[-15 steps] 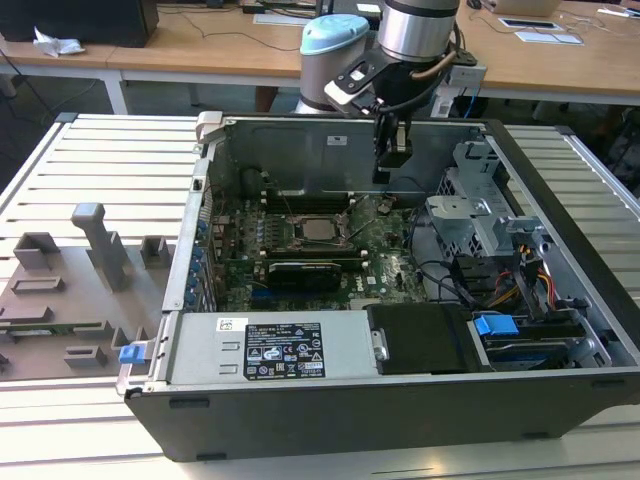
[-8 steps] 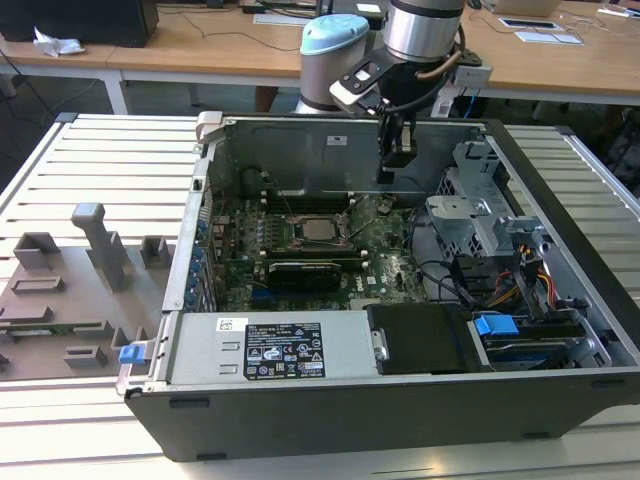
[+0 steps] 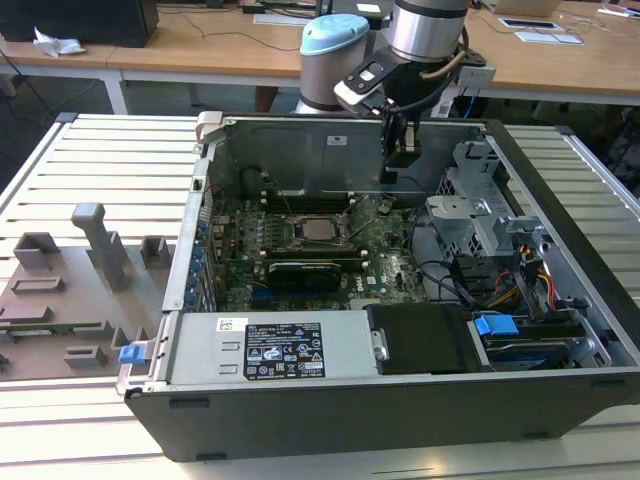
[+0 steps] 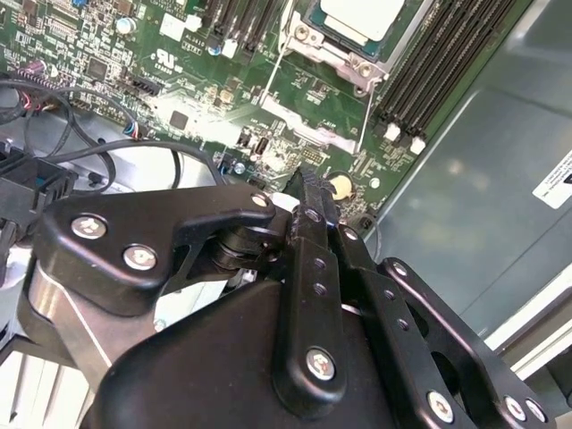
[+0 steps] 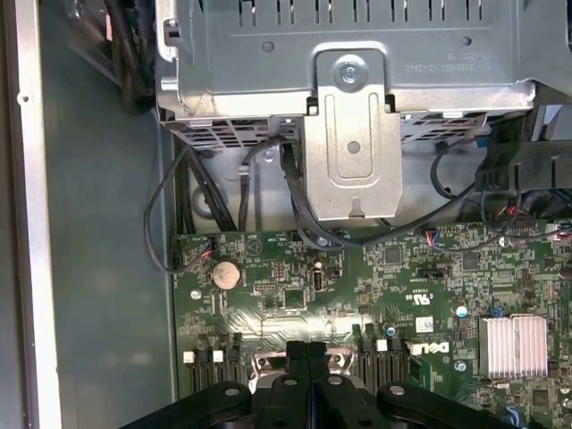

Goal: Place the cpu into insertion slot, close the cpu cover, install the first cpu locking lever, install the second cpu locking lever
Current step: 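Close the cpu cover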

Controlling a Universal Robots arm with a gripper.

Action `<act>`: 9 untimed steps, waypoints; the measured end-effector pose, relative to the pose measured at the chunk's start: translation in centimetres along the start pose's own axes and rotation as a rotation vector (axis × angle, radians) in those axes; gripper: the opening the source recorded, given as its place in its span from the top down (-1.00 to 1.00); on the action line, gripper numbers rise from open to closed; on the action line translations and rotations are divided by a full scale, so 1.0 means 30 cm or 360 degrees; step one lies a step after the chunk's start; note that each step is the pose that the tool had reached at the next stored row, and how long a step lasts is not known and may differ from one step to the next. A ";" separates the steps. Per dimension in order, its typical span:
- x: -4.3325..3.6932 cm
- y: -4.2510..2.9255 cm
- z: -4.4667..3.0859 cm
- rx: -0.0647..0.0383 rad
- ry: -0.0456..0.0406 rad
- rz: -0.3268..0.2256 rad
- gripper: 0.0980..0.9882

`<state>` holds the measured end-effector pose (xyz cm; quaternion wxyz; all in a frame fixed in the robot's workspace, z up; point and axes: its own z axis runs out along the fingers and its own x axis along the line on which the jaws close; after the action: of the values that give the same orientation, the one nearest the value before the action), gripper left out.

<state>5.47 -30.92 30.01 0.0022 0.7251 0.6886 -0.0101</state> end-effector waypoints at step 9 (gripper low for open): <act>0.001 0.018 0.000 0.0002 0.0000 0.0000 0.98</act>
<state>6.00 -30.92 30.01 0.0018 0.7251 0.6886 -0.0106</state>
